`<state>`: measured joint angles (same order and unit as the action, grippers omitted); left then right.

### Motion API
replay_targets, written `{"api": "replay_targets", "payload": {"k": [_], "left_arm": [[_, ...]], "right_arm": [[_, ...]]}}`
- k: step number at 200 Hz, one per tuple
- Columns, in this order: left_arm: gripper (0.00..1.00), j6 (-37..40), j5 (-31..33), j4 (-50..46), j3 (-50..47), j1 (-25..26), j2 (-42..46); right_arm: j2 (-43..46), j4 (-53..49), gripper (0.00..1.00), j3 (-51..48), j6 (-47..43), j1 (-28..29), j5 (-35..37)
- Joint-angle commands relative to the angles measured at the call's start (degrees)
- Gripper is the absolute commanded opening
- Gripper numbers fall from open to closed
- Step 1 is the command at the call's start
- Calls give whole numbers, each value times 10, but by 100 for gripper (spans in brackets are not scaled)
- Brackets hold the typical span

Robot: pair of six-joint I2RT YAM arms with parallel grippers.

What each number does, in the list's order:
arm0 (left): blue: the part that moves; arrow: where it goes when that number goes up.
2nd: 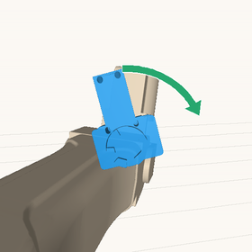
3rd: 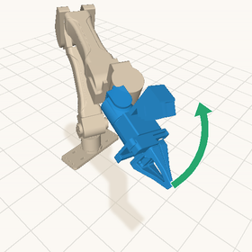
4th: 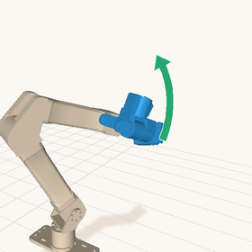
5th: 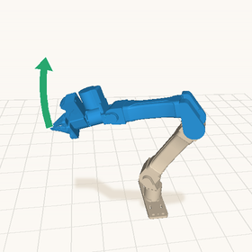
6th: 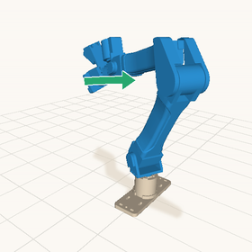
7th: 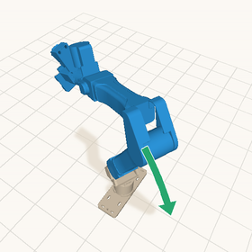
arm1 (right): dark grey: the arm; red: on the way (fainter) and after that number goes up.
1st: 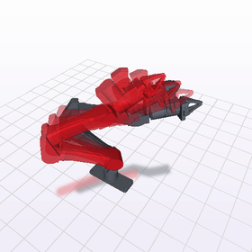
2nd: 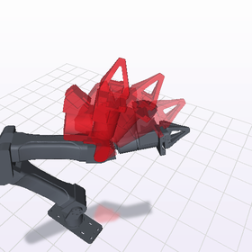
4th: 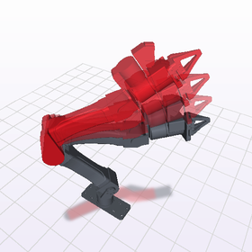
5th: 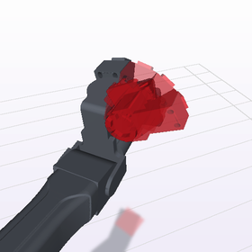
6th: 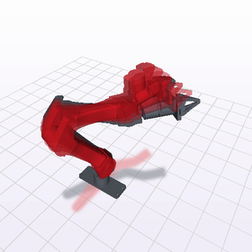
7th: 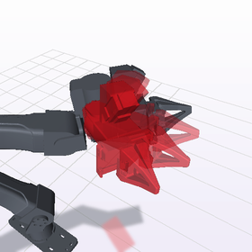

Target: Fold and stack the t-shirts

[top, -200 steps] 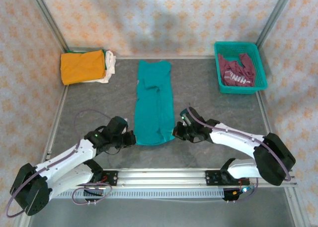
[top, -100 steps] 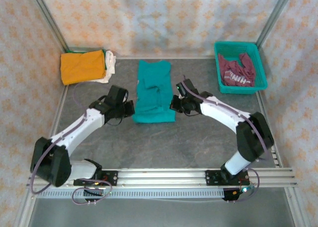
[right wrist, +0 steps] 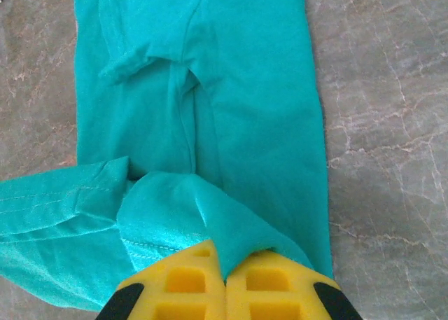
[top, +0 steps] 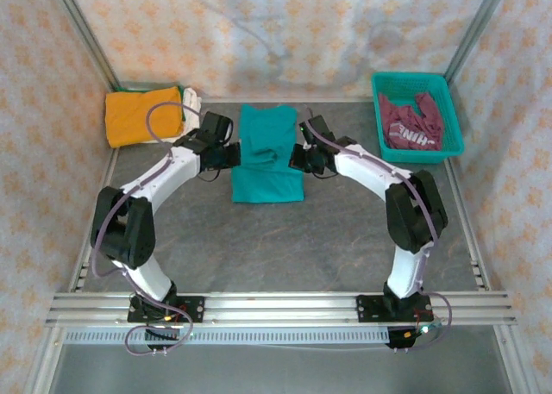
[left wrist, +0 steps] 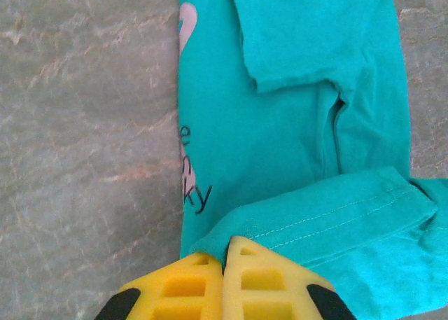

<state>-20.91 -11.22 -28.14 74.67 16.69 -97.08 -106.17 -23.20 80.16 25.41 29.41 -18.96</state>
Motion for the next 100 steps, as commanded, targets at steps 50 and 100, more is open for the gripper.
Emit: {"api": "replay_targets", "payload": {"k": [50, 100], "left_arm": [[0, 41, 35, -20, 110, -23, -102], [52, 70, 58, -65, 318, -46, -250]], "right_arm": [[-81, -12, 0, 97, -24, -29, 13], [-187, -75, 33, 271, -25, -63, 19]]}}
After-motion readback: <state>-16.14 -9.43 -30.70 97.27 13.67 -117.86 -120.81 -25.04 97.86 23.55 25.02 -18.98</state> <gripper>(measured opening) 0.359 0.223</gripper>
